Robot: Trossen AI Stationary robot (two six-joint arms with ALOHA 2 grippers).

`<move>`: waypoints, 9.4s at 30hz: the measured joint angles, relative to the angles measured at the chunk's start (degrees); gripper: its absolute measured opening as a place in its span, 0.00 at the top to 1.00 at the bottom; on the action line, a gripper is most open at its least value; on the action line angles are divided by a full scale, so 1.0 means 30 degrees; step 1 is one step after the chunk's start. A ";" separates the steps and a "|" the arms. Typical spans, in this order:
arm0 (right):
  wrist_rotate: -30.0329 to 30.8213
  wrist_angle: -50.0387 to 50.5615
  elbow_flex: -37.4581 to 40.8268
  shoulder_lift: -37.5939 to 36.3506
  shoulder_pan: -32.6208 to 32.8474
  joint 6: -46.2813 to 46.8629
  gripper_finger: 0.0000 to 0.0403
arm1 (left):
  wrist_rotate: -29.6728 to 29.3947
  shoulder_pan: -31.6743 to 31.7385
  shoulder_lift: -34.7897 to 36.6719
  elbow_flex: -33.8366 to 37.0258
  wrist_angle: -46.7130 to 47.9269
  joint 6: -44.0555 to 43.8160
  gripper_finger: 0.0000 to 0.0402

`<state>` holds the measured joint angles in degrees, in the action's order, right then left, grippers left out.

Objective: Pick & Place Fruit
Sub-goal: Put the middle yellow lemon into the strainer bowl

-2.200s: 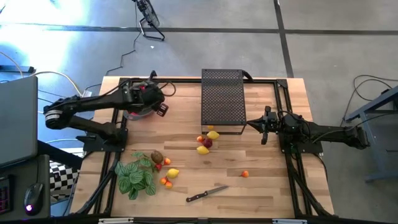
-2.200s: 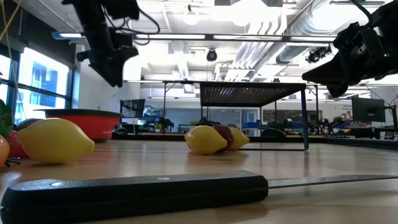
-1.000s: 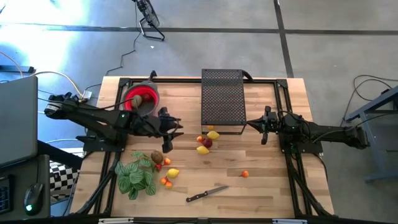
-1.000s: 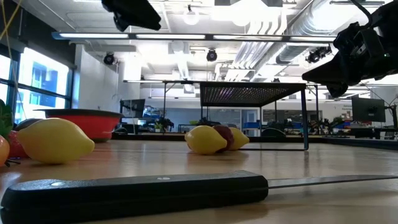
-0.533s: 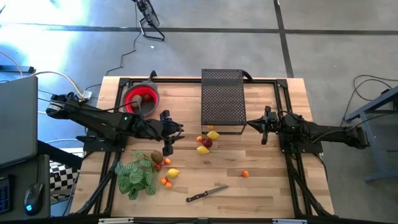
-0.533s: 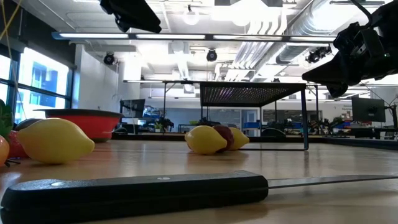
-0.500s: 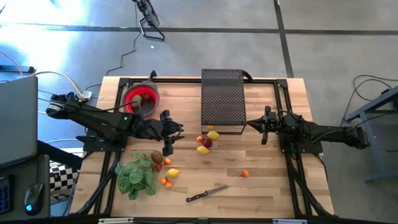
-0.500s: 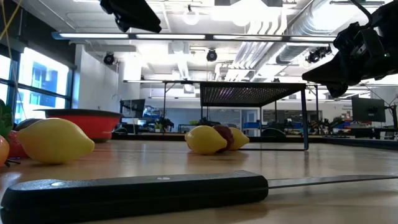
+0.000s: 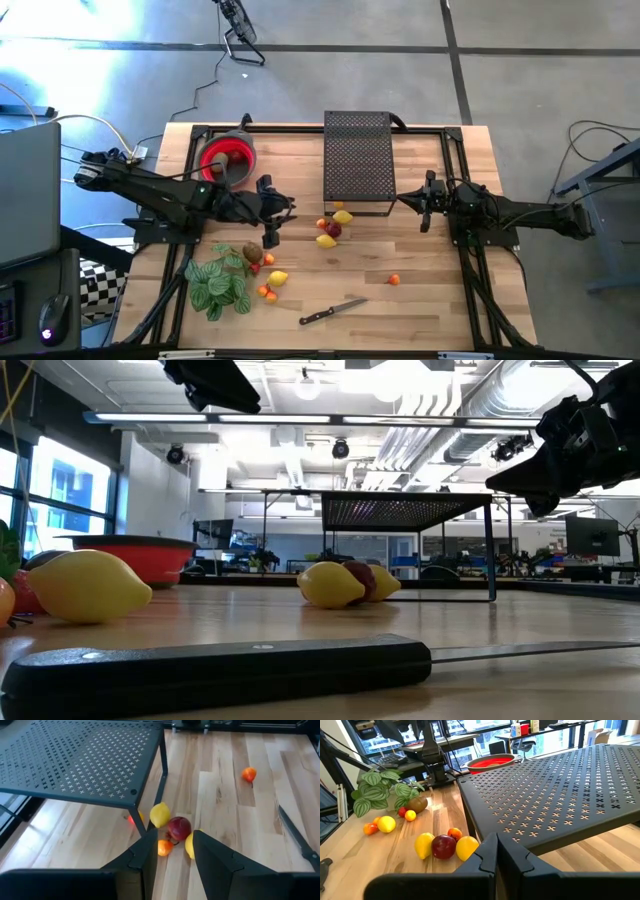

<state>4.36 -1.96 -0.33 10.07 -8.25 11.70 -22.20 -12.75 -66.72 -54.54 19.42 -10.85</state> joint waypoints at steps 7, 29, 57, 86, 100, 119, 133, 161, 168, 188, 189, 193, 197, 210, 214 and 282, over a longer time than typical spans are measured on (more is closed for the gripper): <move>-0.0002 0.0000 -0.0003 0.0000 0.0000 -0.0005 1.00 | 0.0000 -0.0007 0.0000 0.0000 -0.0010 -0.0489 0.58; 0.0015 0.0000 0.0004 0.0000 0.0000 -0.0488 1.00 | 0.1719 -0.0007 -0.0219 0.0000 -0.0531 0.0315 0.26; 0.0005 -0.0002 -0.0003 0.0005 -0.0006 -0.0488 1.00 | 0.1824 -0.0007 -0.6559 -0.0011 -0.6578 0.0492 0.26; -0.0033 0.0015 -0.0003 0.0168 0.0000 -0.0488 1.00 | 0.2432 0.0008 -1.0972 0.0022 -0.8759 0.0473 0.26; -0.0022 0.0015 0.0000 0.0168 0.0000 -0.0488 1.00 | 0.1862 0.0379 -1.1227 0.0000 -0.8862 0.0037 0.26; -0.0022 0.0015 -0.0003 0.0168 0.0000 -0.0488 1.00 | 0.2040 0.0379 -1.1227 0.0000 -0.8859 0.0021 0.26; -0.0022 0.0015 -0.0002 0.0168 0.0000 -0.0487 1.00 | 0.2040 0.0379 -1.1227 0.0000 -0.8852 -0.0132 0.26; -0.0022 0.0015 0.0004 0.0168 0.0000 -0.0488 1.00 | 0.2033 0.0379 -1.1242 0.0000 -0.8852 -0.0635 0.26; -0.0022 0.0015 0.0000 0.0168 0.0000 -0.0484 1.00 | 0.2029 0.0379 -1.1242 0.0000 -0.8848 -0.0638 0.26; -0.0022 0.0015 -0.0003 0.0175 0.0000 -0.0486 1.00 | 0.2120 0.0379 -1.3675 -0.0015 -0.9973 -0.1560 0.26; -0.0022 0.0020 -0.0003 0.0175 0.0000 -0.0488 1.00 | 0.2120 0.0379 -1.3674 -0.0015 -1.0026 -0.1560 0.26; -0.0018 0.0022 0.0001 0.0175 0.0000 -0.0488 1.00 | 0.2120 0.0379 -1.3668 -0.0015 -1.0000 -0.1560 0.26; -0.0022 0.0018 -0.0003 0.0175 0.0000 -0.0488 1.00 | 0.2120 0.0379 -1.3668 -0.0015 -0.9995 -0.1560 0.26; -0.0018 0.0021 0.0001 0.0175 0.0000 -0.0488 1.00 | 0.2337 0.0372 -1.3668 -0.0015 -1.0003 -0.2070 0.31; -0.0021 0.0022 -0.0003 0.0175 0.0000 -0.0488 1.00 | 0.2361 0.0379 -1.3668 -0.0015 -1.0005 -0.2064 0.40; -0.0029 0.0029 -0.0002 0.0169 0.0000 -0.0495 1.00 | 0.5561 0.0580 -1.3636 -0.8174 -0.7970 -0.2037 0.49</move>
<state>4.27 -1.87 -0.34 10.57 -8.25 10.22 -5.51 -11.02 -107.63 -79.07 -4.49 -16.96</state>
